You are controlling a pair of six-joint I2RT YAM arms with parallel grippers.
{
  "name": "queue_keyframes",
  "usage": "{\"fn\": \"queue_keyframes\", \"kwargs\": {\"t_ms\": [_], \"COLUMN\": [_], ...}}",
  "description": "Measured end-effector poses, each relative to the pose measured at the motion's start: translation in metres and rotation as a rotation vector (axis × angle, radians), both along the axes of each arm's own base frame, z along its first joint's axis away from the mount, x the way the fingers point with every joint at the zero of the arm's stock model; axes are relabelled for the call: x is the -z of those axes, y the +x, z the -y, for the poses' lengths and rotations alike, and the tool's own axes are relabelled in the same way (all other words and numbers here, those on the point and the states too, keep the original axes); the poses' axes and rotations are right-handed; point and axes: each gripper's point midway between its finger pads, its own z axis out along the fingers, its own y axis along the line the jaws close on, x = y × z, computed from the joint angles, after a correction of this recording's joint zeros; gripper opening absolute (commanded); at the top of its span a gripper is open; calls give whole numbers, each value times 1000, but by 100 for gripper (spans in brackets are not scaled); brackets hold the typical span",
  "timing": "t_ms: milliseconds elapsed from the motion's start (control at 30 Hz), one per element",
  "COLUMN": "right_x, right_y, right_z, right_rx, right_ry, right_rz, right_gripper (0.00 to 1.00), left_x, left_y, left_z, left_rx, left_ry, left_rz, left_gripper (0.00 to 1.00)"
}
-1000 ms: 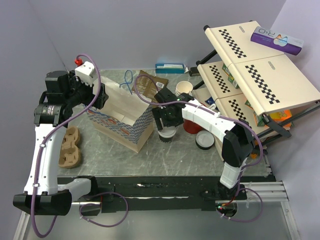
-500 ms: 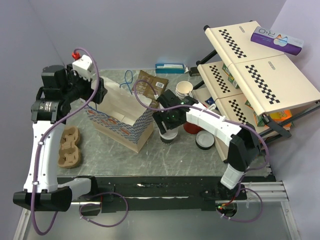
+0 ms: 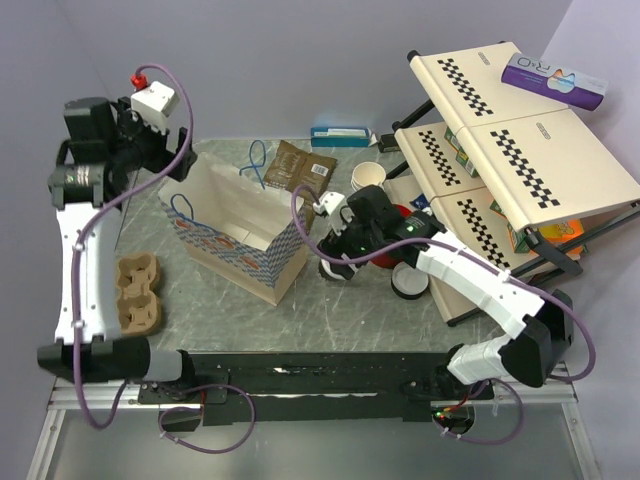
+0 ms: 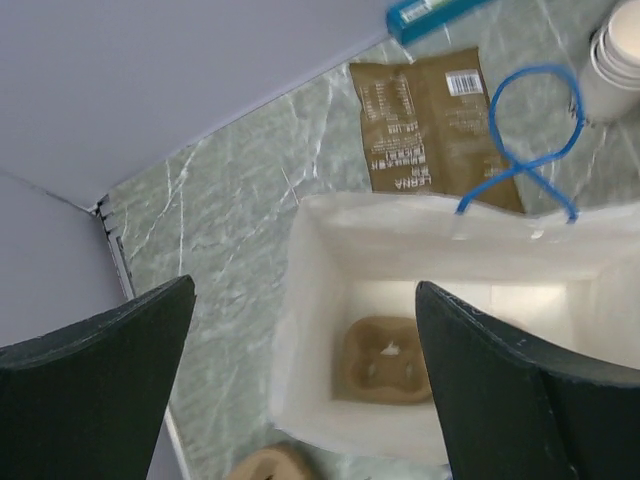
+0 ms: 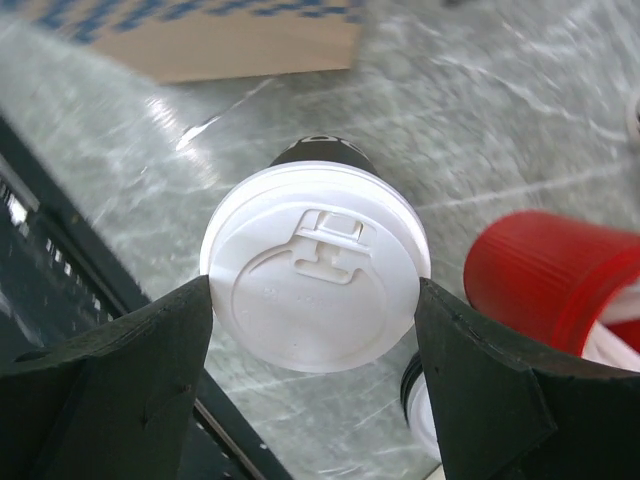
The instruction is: Pack the takeout coffee
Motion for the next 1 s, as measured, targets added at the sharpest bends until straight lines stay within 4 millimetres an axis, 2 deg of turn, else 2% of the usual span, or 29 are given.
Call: {"fn": "queue_keyframes", "kwargs": {"t_ms": [133,267,400,500,600,700,833,900,1000], "right_x": [-5,-20,-43,-64,-81,-90,-100,-113,-139], "right_y": [-13,-22,-30,-30,-28,-28,-33,-35,-36], "right_z": [-5,-6,-6,-9,-10,-11,-11,-12,-16], "right_rx": [-141,-244,-308,-326,-329,-330,-345,-356,-367], "right_ry": [32,62,84,105,126,139,155,176,219], "right_rz": [32,87,122,148,176,187,185,201,233], "right_gripper": [0,0,0,0,0,0,0,0,0], "left_x": [8,14,50,78,95,102,103,107,114], "left_y": [17,34,36,27,20,20,30,33,37], "left_z": [-10,2,16,38,53,53,48,46,44], "left_rx": [150,370,556,701,792,808,763,730,661], "left_ry": [70,184,311,401,447,463,442,415,380], "left_rz": [-63,-54,-67,-91,-100,-119,-150,-176,-194], "left_gripper": [98,99,98,96,90,82,78,79,90]}}
